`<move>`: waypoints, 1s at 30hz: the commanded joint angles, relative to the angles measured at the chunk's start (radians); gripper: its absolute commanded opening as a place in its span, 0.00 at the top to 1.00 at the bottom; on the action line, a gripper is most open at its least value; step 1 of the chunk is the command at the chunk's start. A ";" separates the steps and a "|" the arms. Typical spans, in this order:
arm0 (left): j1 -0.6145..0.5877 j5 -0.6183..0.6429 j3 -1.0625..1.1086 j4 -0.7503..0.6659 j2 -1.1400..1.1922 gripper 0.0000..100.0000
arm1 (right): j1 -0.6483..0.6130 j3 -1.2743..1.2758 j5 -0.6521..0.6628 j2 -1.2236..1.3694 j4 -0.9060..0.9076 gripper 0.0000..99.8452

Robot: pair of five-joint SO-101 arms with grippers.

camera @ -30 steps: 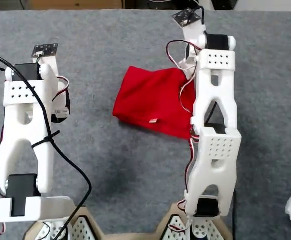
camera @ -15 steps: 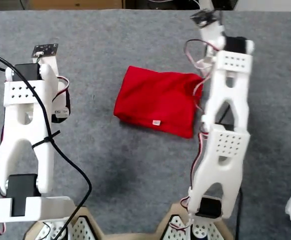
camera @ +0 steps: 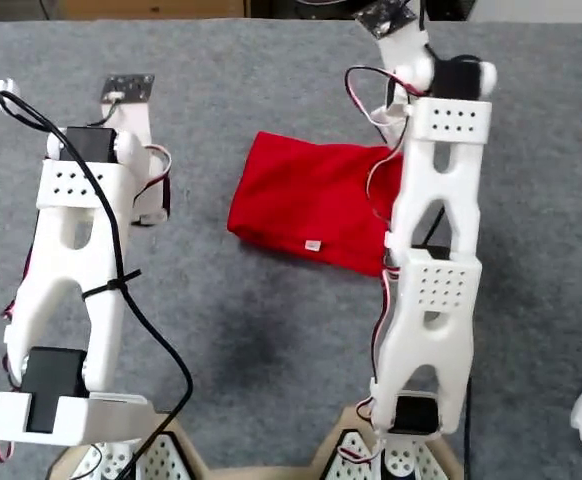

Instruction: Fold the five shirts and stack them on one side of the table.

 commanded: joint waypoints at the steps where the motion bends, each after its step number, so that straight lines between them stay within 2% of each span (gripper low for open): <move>1: 0.012 0.051 -0.002 -0.124 -0.038 0.98 | -0.027 0.084 -0.037 -0.035 0.018 1.00; 9: 0.147 0.077 0.006 -0.422 0.139 0.98 | -0.022 0.498 -0.051 -0.271 0.009 1.00; 12: 0.196 0.077 -0.080 -0.474 0.260 0.98 | -0.022 0.645 -0.046 -0.344 -0.029 1.00; 22: 0.261 0.077 -0.681 -0.373 0.742 0.98 | -0.048 1.207 -0.066 -0.526 -0.342 1.00; 30: 0.264 0.078 -1.119 -0.333 1.038 0.98 | -0.053 1.481 -0.110 -0.611 -0.534 1.00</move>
